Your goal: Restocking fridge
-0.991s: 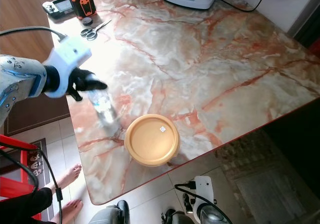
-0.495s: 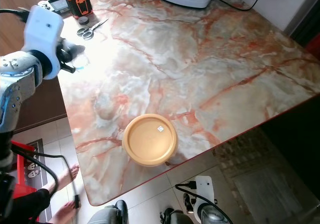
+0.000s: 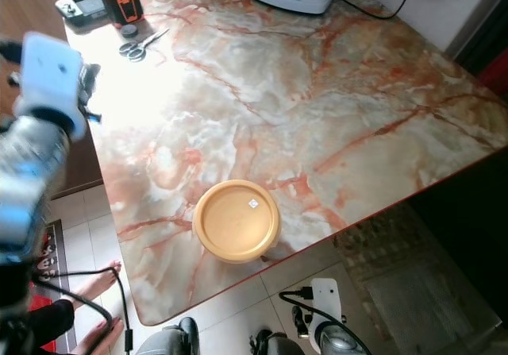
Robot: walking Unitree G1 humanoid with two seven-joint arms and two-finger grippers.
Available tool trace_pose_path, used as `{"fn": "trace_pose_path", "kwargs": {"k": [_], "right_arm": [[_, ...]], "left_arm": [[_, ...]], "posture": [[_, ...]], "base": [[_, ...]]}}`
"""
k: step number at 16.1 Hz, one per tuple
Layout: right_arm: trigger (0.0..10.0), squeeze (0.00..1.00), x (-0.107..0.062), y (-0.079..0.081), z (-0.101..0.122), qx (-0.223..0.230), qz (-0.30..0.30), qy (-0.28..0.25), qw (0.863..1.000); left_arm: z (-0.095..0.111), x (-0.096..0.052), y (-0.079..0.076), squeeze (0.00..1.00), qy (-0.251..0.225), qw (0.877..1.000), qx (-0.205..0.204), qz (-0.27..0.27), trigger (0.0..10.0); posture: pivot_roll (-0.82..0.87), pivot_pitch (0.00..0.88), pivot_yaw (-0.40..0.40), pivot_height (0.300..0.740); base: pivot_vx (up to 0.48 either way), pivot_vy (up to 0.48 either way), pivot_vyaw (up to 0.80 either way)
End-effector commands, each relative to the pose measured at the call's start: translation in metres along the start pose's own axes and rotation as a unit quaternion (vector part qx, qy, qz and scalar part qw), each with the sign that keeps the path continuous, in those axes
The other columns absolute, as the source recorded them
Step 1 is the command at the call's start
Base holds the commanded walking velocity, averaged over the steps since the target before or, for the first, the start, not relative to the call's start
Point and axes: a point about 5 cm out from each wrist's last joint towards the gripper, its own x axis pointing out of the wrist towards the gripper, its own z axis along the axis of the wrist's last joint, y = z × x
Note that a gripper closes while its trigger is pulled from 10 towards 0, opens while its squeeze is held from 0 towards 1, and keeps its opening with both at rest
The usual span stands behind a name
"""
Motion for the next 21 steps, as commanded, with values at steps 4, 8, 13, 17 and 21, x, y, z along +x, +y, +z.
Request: {"fn": "trace_pose_path", "kwargs": {"k": [4, 8, 13, 17, 21], "right_arm": [[10.0, 0.0, -0.003, -0.003, -0.014, 0.009, -0.005, 0.018, 1.0], [10.0, 0.0, -0.003, -0.004, -0.015, 0.007, -0.007, 0.019, 1.0], [10.0, 0.0, -0.003, -0.006, -0.015, 0.004, -0.008, 0.017, 1.0], [10.0, 0.0, -0.003, -0.007, -0.014, 0.004, -0.005, 0.017, 1.0], [10.0, 0.0, -0.003, -0.007, -0.013, 0.005, -0.004, 0.017, 1.0]], "left_arm": [[-0.001, -0.025, -0.009, 0.0, -0.094, 0.995, 0.033, 0.032, 10.0], [-0.005, -0.036, -0.015, 0.0, -0.118, 0.99, 0.053, 0.052, 10.0], [-0.011, -0.041, -0.027, 0.0, -0.126, 0.99, 0.031, 0.055, 10.0], [-0.01, -0.04, -0.026, 0.0, -0.128, 0.989, 0.031, 0.063, 10.0], [-0.009, -0.04, -0.023, 0.0, -0.128, 0.989, 0.026, 0.072, 10.0]], "posture": [[0.13, 0.183, -0.076, 0.74], [0.13, 0.157, -0.084, 0.74], [0.12, 0.143, -0.094, 0.74], [0.12, 0.168, -0.102, 0.74], [0.12, 0.186, -0.103, 0.74]], "base": [[0.0, 0.0, 0.0], [0.0, 0.0, 0.0], [0.0, 0.0, 0.0], [0.0, 0.0, 0.0], [0.0, 0.0, 0.0]]}}
